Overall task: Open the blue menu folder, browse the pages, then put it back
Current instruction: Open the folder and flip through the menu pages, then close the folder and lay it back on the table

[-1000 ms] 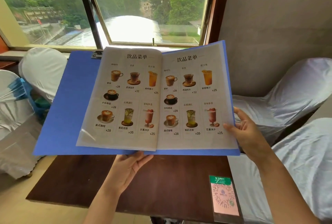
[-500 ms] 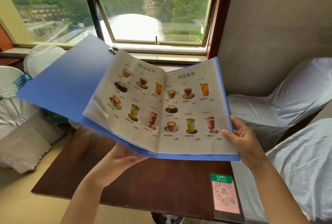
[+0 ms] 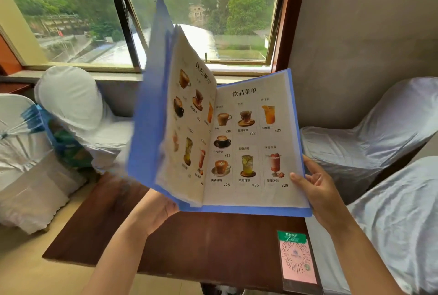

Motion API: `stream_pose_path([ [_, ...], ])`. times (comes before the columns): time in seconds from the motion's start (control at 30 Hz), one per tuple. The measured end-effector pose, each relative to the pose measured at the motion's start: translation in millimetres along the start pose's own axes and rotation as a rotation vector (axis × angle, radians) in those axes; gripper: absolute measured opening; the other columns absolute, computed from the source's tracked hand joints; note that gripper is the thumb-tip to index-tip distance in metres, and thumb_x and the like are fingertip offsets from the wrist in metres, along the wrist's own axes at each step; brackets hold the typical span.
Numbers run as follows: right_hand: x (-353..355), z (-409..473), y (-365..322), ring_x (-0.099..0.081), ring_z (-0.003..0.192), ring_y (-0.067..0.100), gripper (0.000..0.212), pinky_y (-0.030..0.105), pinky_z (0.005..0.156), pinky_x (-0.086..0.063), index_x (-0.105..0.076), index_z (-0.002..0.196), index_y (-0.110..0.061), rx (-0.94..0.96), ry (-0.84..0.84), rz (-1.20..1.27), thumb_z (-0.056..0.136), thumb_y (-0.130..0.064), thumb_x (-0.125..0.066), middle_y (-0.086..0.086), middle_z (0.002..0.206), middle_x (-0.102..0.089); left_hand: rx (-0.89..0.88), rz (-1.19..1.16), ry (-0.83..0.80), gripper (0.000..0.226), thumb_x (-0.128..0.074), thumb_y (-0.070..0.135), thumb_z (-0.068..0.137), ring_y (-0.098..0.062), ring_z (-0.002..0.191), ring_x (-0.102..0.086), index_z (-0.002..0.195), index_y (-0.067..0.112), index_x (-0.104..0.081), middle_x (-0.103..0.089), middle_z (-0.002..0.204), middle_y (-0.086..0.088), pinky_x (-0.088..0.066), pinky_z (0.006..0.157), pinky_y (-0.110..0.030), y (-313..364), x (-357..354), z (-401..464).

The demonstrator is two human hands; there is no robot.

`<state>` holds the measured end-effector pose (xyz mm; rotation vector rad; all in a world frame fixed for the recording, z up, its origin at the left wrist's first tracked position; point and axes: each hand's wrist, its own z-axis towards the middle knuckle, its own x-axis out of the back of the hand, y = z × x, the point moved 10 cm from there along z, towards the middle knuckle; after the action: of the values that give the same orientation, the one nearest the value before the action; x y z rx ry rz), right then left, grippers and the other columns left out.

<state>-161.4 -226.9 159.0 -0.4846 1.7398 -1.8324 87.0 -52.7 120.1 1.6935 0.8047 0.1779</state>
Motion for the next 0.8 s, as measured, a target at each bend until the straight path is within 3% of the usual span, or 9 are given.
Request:
stream_pose_path([
  [0.07, -5.4, -1.5, -6.6, -0.070, 0.093, 0.025, 0.046, 0.031, 0.060, -0.060, -0.050, 0.124, -0.031, -0.004, -0.032, 0.024, 0.081, -0.020, -0.059, 0.000, 0.102, -0.073, -0.036, 0.052, -0.057, 0.034, -0.045, 0.012, 0.094, -0.026, 0.090, -0.066, 0.124, -0.002, -0.052, -0.068, 0.112, -0.019, -0.057, 0.080, -0.035, 4.3, -5.9, 0.3],
  [0.13, -9.3, -0.1, -8.8, -0.069, 0.095, 0.025, 0.044, 0.031, 0.062, -0.060, -0.049, 0.127, -0.029, -0.009, -0.071, 0.024, 0.084, -0.022, -0.055, 0.000, 0.105, -0.072, -0.071, 0.066, -0.108, 0.037, -0.054, 0.020, 0.083, -0.022, 0.087, -0.072, 0.115, 0.001, -0.060, -0.075, 0.102, -0.010, -0.061, 0.068, -0.030, 1.4, -10.5, 2.5],
  [0.27, -14.3, -0.3, -8.4, -0.067, 0.097, 0.026, 0.033, 0.031, 0.069, -0.060, -0.056, 0.119, -0.028, -0.052, -0.069, 0.045, 0.093, -0.035, -0.037, 0.009, 0.112, -0.066, -0.175, 0.086, 0.003, 0.017, -0.053, 0.014, 0.090, -0.015, 0.078, -0.073, 0.103, 0.010, -0.064, -0.078, 0.085, 0.001, -0.058, 0.058, -0.022, -4.4, -4.9, 10.4],
  [0.33, -10.2, -3.5, 2.0, -0.068, 0.096, 0.024, 0.035, 0.030, 0.069, -0.060, -0.059, 0.113, -0.023, -0.113, -0.047, 0.035, 0.090, -0.041, -0.039, 0.007, 0.107, -0.069, -0.157, 0.117, 0.075, 0.016, -0.049, 0.015, 0.095, -0.012, 0.074, -0.073, 0.103, 0.011, -0.062, -0.077, 0.086, 0.000, -0.057, 0.056, -0.021, -14.9, -2.0, 15.1],
  [0.43, 2.3, -7.8, 20.8, -0.070, 0.088, 0.009, 0.014, 0.020, 0.058, -0.057, -0.061, 0.103, -0.026, -0.145, 0.018, -0.211, 0.089, -0.024, -0.058, -0.004, 0.098, -0.072, -0.092, 0.153, 0.132, 0.019, -0.046, 0.016, 0.097, -0.014, 0.075, -0.071, 0.109, 0.008, -0.058, -0.070, 0.096, -0.007, -0.057, 0.054, -0.020, -42.2, 3.2, 20.7],
  [0.5, 9.9, -10.5, 41.3, -0.070, 0.078, 0.003, 0.018, 0.016, 0.053, -0.054, -0.062, 0.095, -0.027, -0.183, 0.055, -0.379, 0.087, -0.011, -0.062, -0.009, 0.091, -0.071, -0.057, 0.188, 0.142, 0.022, -0.045, 0.017, 0.098, -0.022, 0.084, -0.068, 0.113, 0.006, -0.056, -0.068, 0.102, -0.011, -0.059, 0.058, -0.025, -63.5, 9.3, 24.3],
  [0.63, 23.3, -27.1, 102.2, -0.064, 0.072, 0.010, 0.005, 0.023, 0.055, -0.051, -0.063, 0.086, -0.021, -0.315, 0.113, -0.750, 0.083, -0.018, -0.066, -0.001, 0.082, -0.068, 0.023, 0.285, 0.172, 0.019, -0.047, 0.020, 0.097, -0.030, 0.092, -0.066, 0.112, 0.011, -0.055, -0.066, 0.106, -0.013, -0.057, 0.067, -0.035, -114.1, 28.7, 29.6],
  [0.8, 29.6, -57.2, 181.3, -0.057, 0.070, 0.016, 0.017, 0.023, 0.054, -0.045, -0.066, 0.097, -0.012, -0.470, 0.129, -0.965, 0.084, -0.022, -0.065, 0.001, 0.079, -0.063, 0.107, 0.476, 0.216, 0.010, -0.050, 0.018, 0.096, -0.029, 0.089, -0.066, 0.091, 0.021, -0.058, -0.068, 0.098, -0.009, -0.056, 0.068, -0.038, -180.7, 51.2, 36.4],
])
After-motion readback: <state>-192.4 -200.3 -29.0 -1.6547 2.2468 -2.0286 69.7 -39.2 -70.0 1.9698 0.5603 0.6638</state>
